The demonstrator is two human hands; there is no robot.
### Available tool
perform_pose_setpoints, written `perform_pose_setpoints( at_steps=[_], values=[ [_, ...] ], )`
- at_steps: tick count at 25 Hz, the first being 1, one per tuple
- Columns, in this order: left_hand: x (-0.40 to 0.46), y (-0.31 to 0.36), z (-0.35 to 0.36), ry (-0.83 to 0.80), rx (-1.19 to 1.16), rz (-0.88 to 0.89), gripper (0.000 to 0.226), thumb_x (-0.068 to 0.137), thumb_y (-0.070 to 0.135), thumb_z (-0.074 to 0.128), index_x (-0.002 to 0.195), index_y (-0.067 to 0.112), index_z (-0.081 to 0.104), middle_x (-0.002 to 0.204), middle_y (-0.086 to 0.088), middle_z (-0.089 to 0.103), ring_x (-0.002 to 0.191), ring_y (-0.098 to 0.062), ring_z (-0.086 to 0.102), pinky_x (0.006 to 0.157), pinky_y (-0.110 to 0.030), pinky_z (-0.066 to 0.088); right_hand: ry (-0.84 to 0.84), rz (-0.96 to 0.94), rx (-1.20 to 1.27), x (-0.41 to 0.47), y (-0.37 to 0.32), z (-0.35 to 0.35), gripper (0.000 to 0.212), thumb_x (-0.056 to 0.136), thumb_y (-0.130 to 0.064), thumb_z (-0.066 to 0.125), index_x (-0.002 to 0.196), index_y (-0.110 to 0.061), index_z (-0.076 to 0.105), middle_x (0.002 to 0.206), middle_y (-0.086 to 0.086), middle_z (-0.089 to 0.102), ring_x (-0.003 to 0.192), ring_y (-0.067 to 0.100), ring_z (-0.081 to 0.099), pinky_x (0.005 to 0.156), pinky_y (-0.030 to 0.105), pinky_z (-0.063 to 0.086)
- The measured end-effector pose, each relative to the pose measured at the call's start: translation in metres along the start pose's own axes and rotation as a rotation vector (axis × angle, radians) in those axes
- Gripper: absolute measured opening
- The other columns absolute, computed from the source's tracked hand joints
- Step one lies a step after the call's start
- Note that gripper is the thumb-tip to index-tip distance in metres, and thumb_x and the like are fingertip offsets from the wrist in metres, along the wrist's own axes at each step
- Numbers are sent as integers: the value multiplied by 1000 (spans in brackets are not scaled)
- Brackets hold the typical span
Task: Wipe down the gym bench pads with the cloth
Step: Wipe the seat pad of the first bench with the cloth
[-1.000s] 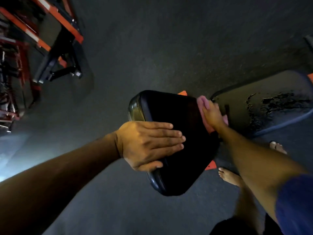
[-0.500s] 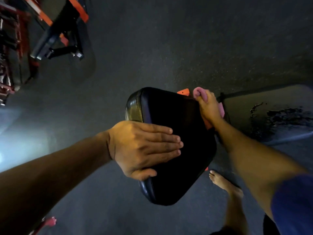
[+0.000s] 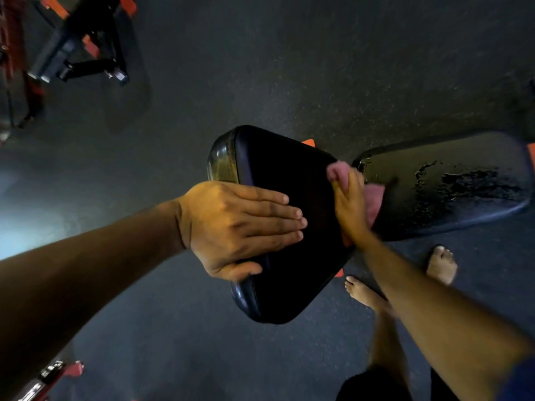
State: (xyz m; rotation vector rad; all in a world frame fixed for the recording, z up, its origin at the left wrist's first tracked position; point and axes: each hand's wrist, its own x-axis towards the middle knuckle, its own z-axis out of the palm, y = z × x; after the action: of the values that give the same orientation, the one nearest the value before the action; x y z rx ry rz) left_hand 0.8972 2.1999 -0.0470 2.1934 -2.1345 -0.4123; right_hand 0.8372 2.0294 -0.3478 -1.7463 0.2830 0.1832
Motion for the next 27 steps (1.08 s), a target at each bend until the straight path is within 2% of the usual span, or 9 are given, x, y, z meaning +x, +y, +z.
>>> perform_pose_setpoints(
  at_steps=[3, 7, 9, 12, 14, 17, 20, 23, 27],
  values=[
    [1, 1, 1, -2, 13, -3, 62, 103, 38, 32, 136, -3, 65, 141, -20, 63, 135, -30, 59, 115, -44, 46, -50, 131, -25, 79, 16, 7, 33, 106, -35, 47, 132, -18, 58, 123, 9, 53, 110, 10, 46, 101, 25, 37],
    [0, 0, -1, -31, -26, -21, 62, 103, 39, 33, 137, -3, 64, 142, -20, 62, 136, -30, 58, 115, -45, 45, -149, 223, -135, 46, 48, 3, 43, 102, -65, 29, 128, -42, 54, 120, -11, 52, 125, 28, 49, 111, 44, 39],
    [2, 1, -3, -44, -11, -39, 61, 102, 39, 35, 137, -2, 64, 142, -20, 62, 137, -30, 58, 116, -45, 45, -183, 297, -202, 1, 66, -18, 57, 101, -67, 32, 142, -33, 53, 133, 3, 57, 129, 29, 53, 108, 34, 40],
    [8, 6, -16, -106, 9, -98, 60, 102, 39, 36, 136, -2, 65, 141, -20, 63, 136, -31, 59, 117, -45, 43, -430, 304, -87, -42, 51, -71, 55, 104, -48, 51, 146, -13, 53, 138, -2, 57, 129, 12, 52, 104, 12, 36],
    [13, 14, -25, -197, 27, -145, 57, 99, 36, 41, 134, -1, 67, 140, -18, 65, 136, -30, 58, 118, -44, 40, -504, 278, -107, -54, 36, -108, 42, 104, -26, 58, 143, -9, 55, 132, -3, 59, 125, 14, 54, 108, 22, 43],
    [30, 25, -36, -333, 10, -328, 56, 98, 40, 40, 138, 11, 67, 142, -8, 65, 140, -21, 54, 123, -39, 31, -420, 202, -157, -74, 13, -165, 39, 104, -23, 58, 142, -17, 56, 126, -6, 61, 121, 15, 57, 94, 21, 38],
    [85, 35, -33, -510, -156, -613, 77, 97, 70, 12, 157, 32, 42, 161, 9, 44, 153, -13, 35, 127, -32, 17, -256, 196, -239, -98, 17, -234, 37, 104, -28, 59, 141, -22, 57, 127, -3, 63, 117, 14, 56, 90, 22, 36],
    [164, 24, 26, -324, -270, -689, 97, 87, 77, 4, 162, 21, 32, 169, 1, 32, 156, -14, 28, 128, -37, 13, -87, 249, -353, -111, 47, -293, 43, 102, -36, 59, 143, -22, 56, 126, 3, 61, 118, 22, 59, 95, 27, 38],
    [269, -14, 179, -251, -311, -828, 77, 105, 55, 31, 167, 16, 6, 175, -1, -5, 161, -15, -4, 131, -45, 2, 64, 248, -413, -85, 99, -353, 55, 96, -29, 70, 147, -24, 50, 125, 2, 47, 109, 15, 53, 94, 16, 31]
  ],
)
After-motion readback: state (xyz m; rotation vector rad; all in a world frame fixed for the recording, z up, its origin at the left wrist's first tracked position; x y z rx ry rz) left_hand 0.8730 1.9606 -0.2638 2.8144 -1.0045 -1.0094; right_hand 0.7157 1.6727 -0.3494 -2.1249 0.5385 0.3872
